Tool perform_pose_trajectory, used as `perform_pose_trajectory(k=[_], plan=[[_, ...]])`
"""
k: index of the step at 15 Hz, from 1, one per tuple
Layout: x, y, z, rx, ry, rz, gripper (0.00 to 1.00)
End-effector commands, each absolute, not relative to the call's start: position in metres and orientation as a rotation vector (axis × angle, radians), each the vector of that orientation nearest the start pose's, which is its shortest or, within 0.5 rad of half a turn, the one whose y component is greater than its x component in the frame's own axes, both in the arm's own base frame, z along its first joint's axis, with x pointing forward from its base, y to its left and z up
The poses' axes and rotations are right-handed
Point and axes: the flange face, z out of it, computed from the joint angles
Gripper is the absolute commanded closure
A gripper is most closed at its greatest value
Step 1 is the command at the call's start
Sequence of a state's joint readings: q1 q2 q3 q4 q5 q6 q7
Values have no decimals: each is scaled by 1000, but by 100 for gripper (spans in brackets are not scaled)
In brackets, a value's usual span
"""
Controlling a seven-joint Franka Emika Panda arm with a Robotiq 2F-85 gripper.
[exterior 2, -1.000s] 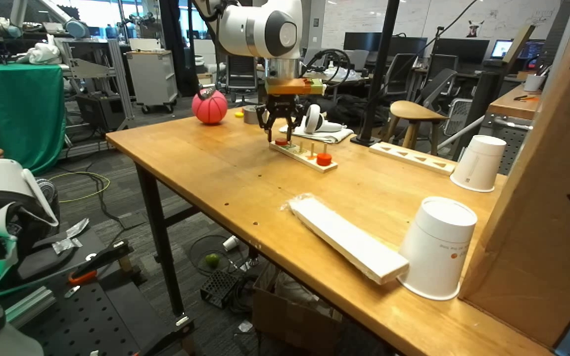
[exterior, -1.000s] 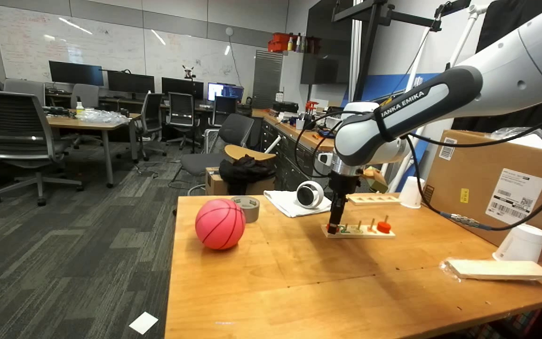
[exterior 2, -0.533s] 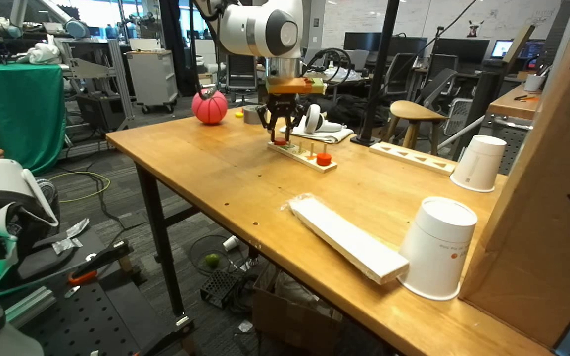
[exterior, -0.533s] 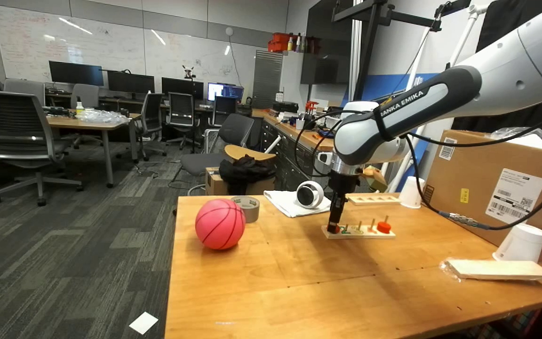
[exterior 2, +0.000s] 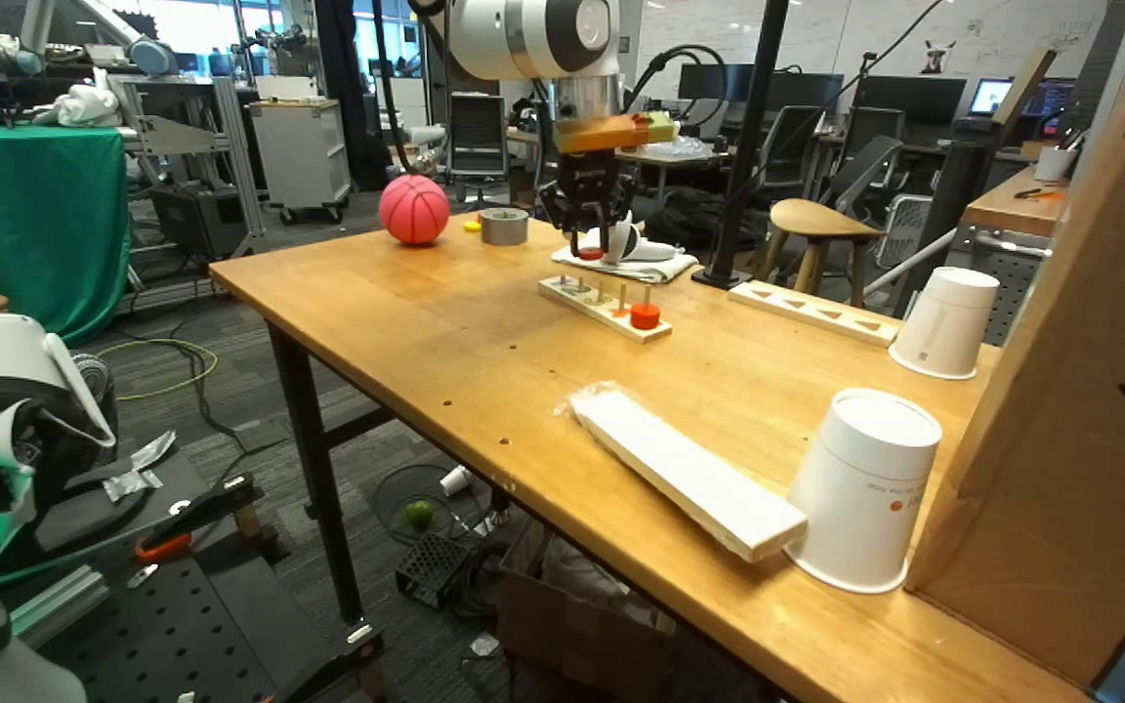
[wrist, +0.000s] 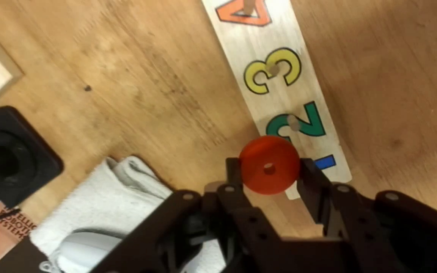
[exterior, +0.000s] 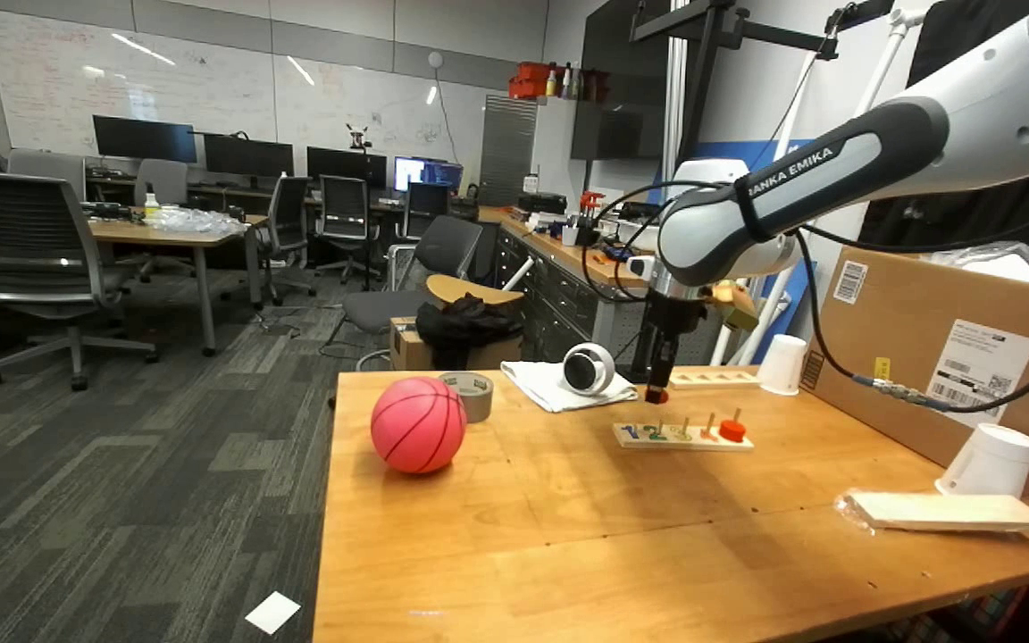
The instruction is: Move the orange discs to the first right position on the wooden board
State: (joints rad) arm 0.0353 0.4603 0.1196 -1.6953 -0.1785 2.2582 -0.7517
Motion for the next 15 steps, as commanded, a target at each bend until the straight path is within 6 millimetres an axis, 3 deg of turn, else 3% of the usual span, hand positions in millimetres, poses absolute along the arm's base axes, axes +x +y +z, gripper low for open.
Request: perform_pose_trajectory(k=[1,7,15], plan=[[668,54,372,-2965,-1462,-138,83],[659,-2,374,-3071,-1240,-88,83],[644,-30,359,-3115,-1058,-25,83]])
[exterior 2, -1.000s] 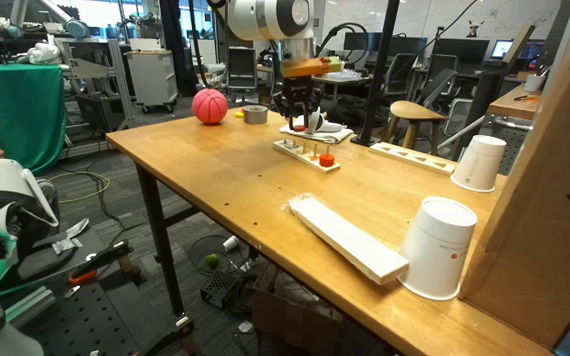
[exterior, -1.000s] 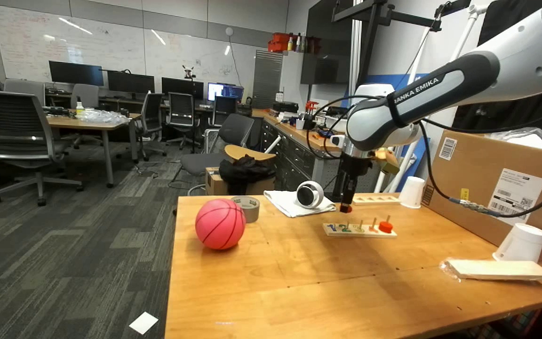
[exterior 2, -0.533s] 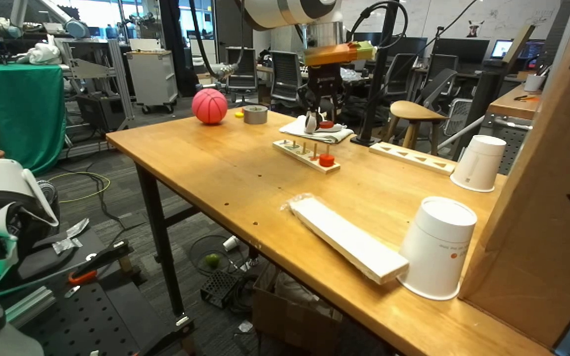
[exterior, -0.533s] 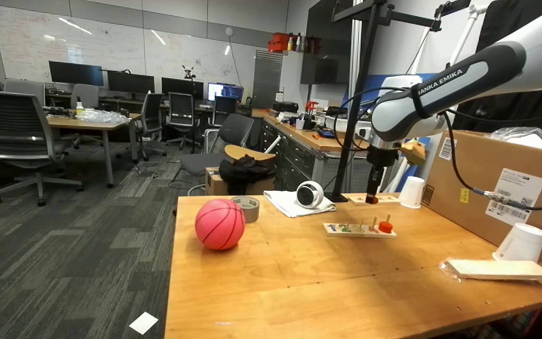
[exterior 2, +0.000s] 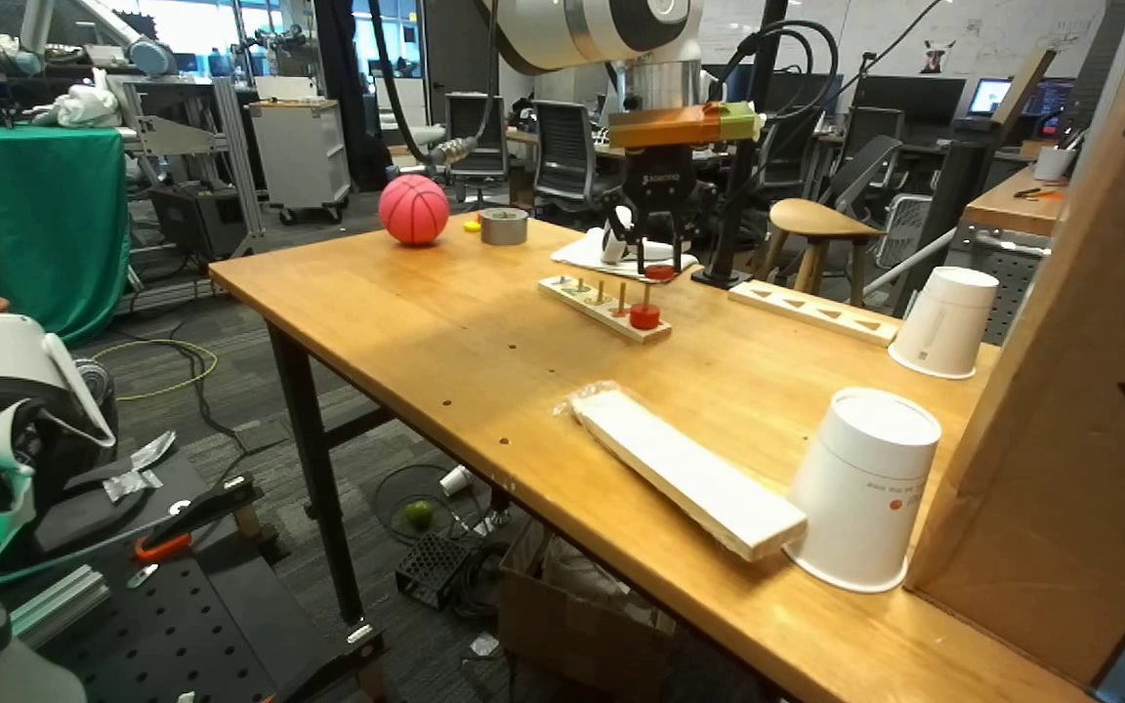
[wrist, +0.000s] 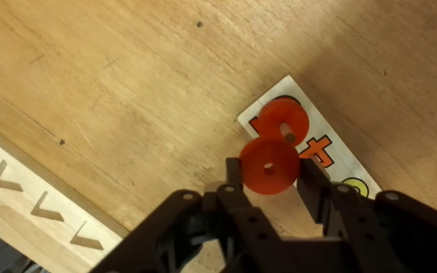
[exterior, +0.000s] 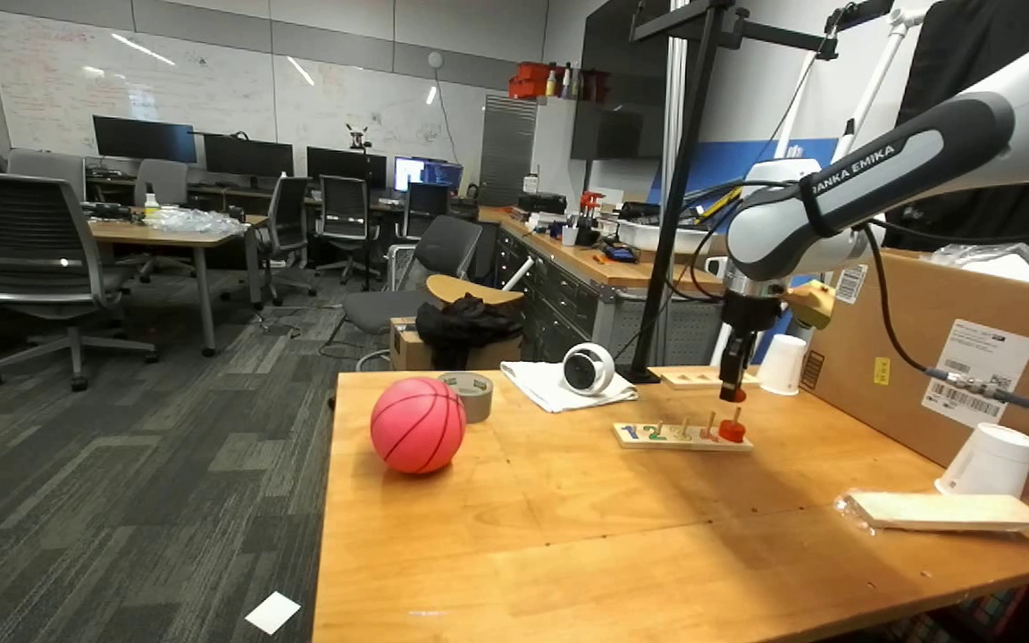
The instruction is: Move the orange discs to the first right position on the wooden board
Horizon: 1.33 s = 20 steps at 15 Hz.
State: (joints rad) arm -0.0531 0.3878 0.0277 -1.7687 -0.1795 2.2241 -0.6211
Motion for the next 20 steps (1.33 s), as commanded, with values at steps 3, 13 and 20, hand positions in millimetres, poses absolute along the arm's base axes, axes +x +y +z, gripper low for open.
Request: perform_pose_trajectory(k=[3,13,20], plan=[[639,-33,356,-3119,-1011,-16,83],[635,-23,346,-3094,-1008,-16,83],[627,-28,331,-3092,-987,37,33]])
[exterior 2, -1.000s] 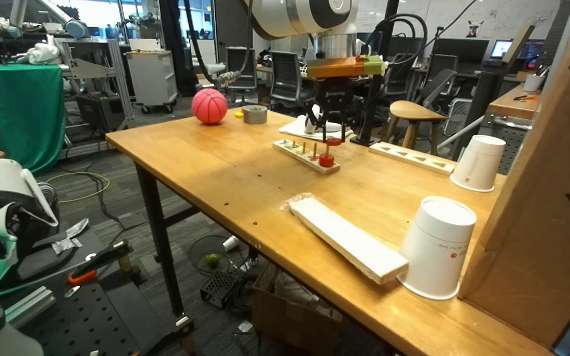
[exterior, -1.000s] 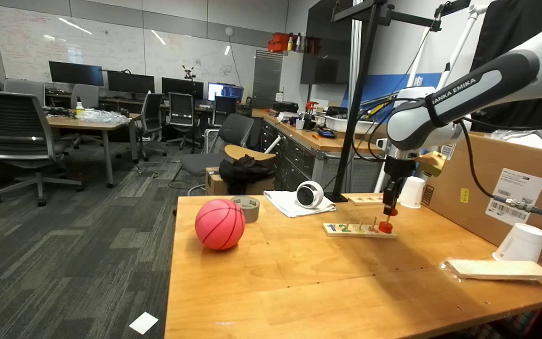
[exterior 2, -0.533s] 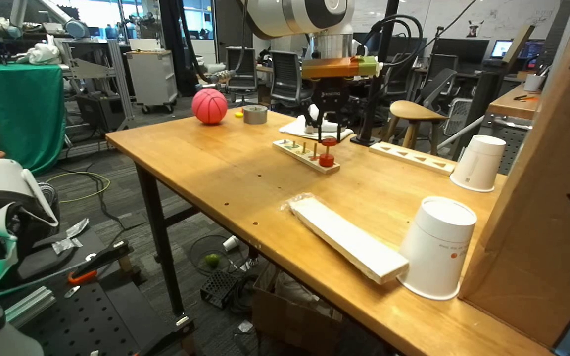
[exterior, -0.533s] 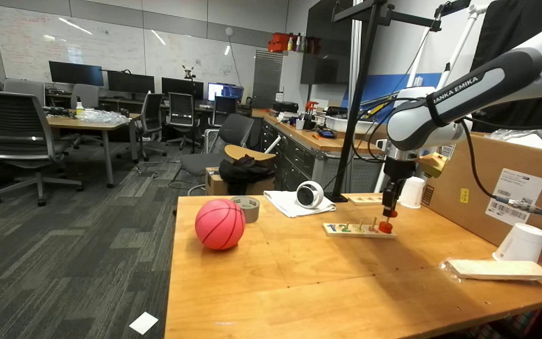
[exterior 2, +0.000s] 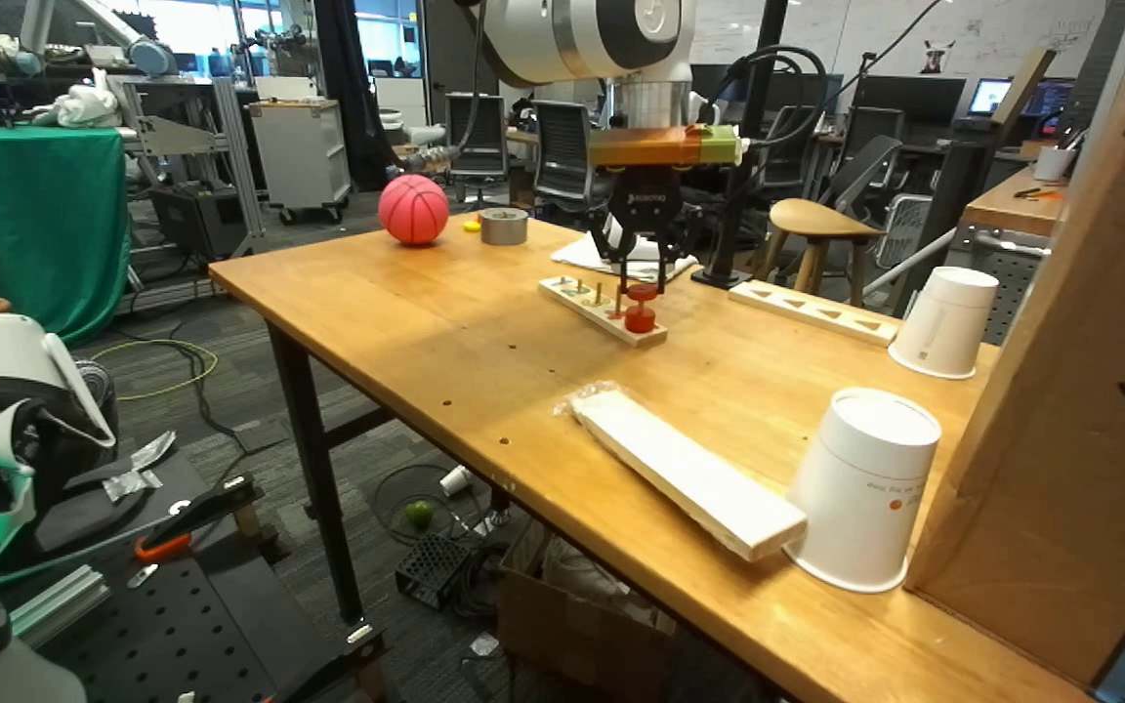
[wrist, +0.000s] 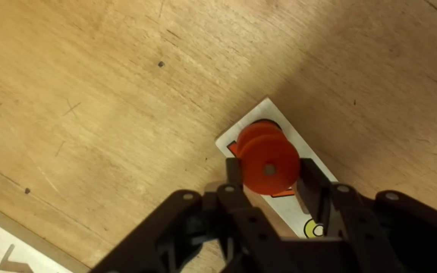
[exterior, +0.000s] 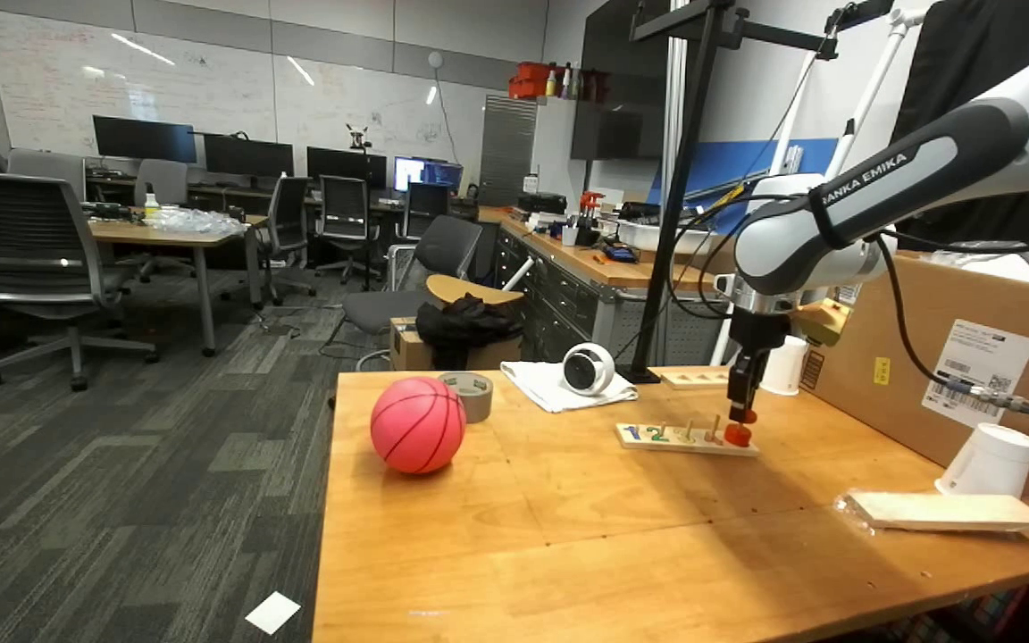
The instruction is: Move the orange discs to the first right position on the wooden board
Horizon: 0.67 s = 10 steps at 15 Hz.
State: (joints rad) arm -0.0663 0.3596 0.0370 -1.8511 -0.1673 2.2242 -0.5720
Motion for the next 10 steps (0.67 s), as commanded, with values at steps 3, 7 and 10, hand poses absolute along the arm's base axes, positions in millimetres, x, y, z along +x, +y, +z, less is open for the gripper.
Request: perform_pose_trajectory(k=[3,7,10], plan=[[622,-29,333,-3092,-950,7,19],[604,-29,331,-3079,-904,-43,0],[577,-26,322,-3067,-807,-61,0]])
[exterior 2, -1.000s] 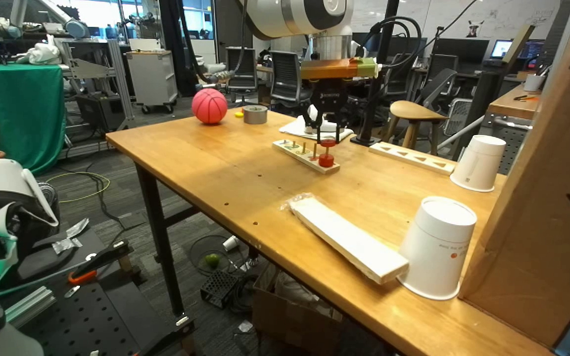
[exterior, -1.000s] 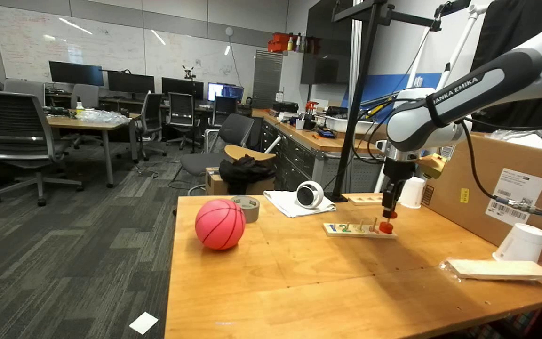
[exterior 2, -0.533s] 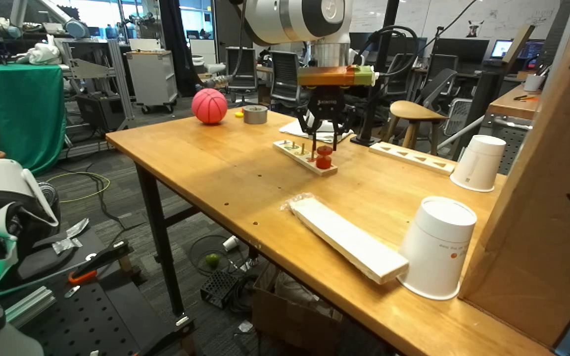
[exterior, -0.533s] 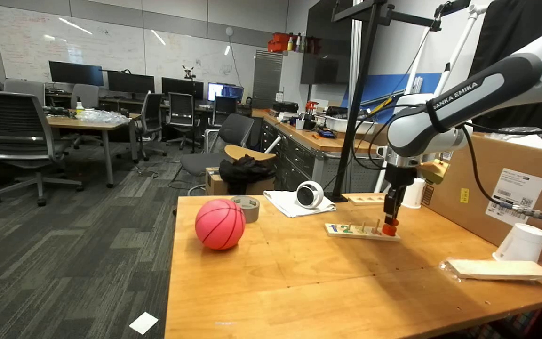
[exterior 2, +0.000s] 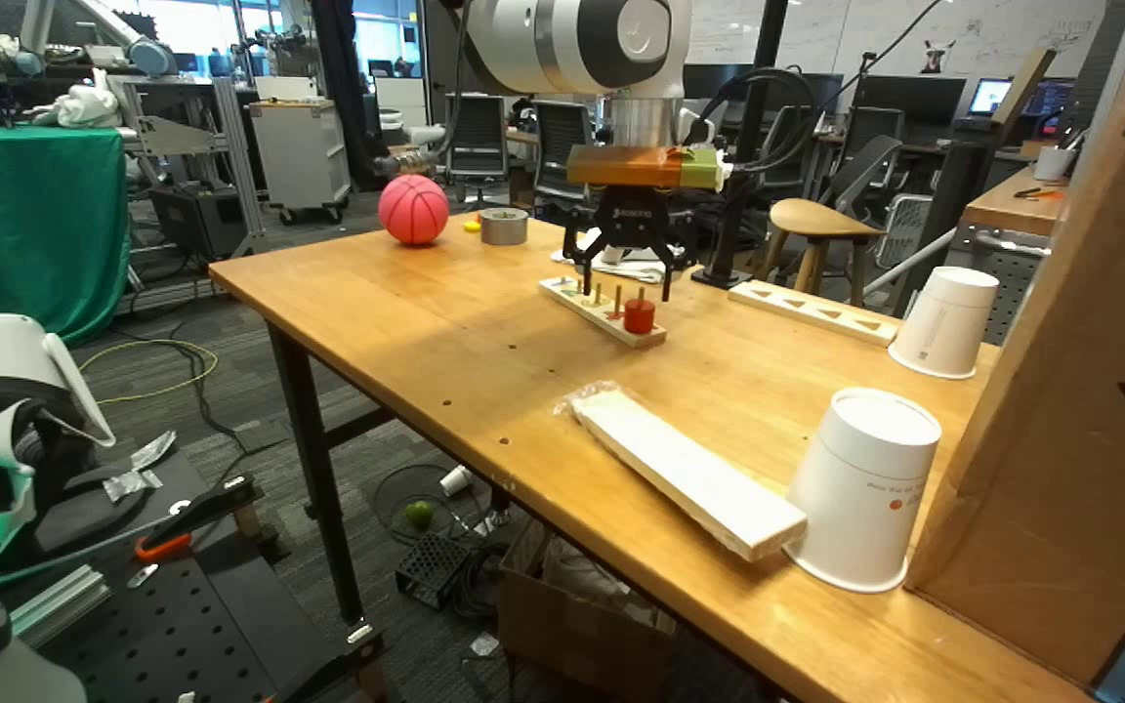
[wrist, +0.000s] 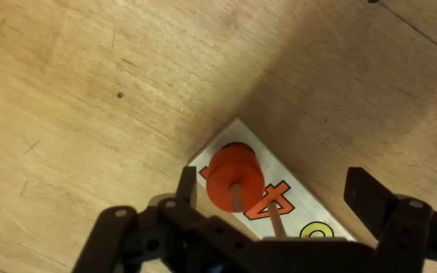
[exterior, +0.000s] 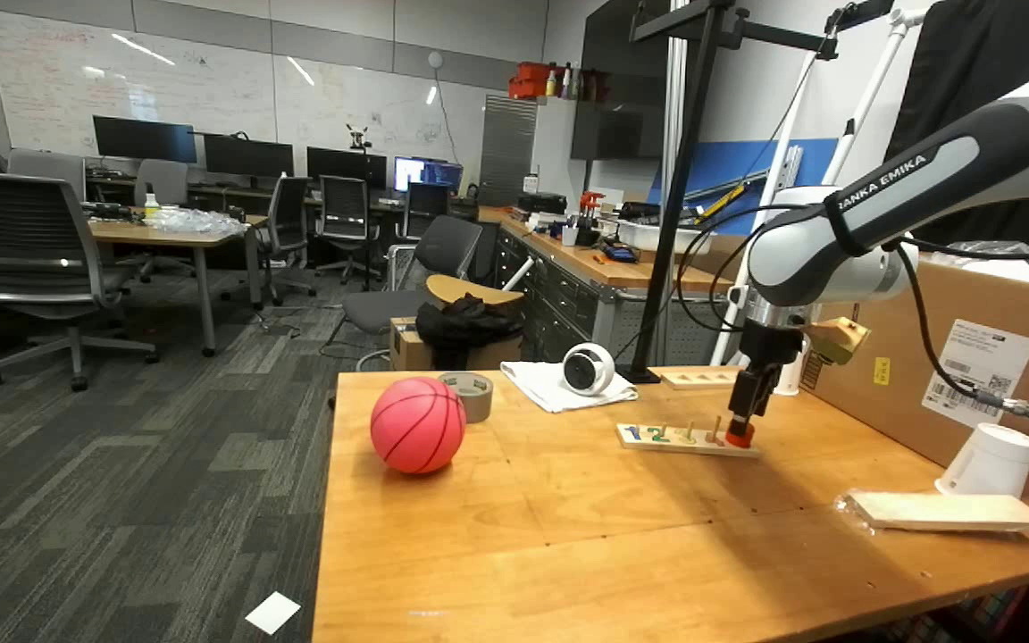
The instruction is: Move the orange discs to the first right position on the wooden board
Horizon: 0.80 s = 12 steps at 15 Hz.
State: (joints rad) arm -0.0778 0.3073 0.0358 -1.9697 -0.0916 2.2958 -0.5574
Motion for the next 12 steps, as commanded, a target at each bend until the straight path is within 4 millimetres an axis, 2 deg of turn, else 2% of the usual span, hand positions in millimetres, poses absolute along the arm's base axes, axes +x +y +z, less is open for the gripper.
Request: perform_pose_trajectory(k=[1,2,5,12], plan=[[564,-26,319,-3063,-729,-60,0],[592,-27,312,-3062,-828,-8,0],[573,-25,309,-3061,-769,-3,0],[569,-25,311,-3065,-757,-6,0]])
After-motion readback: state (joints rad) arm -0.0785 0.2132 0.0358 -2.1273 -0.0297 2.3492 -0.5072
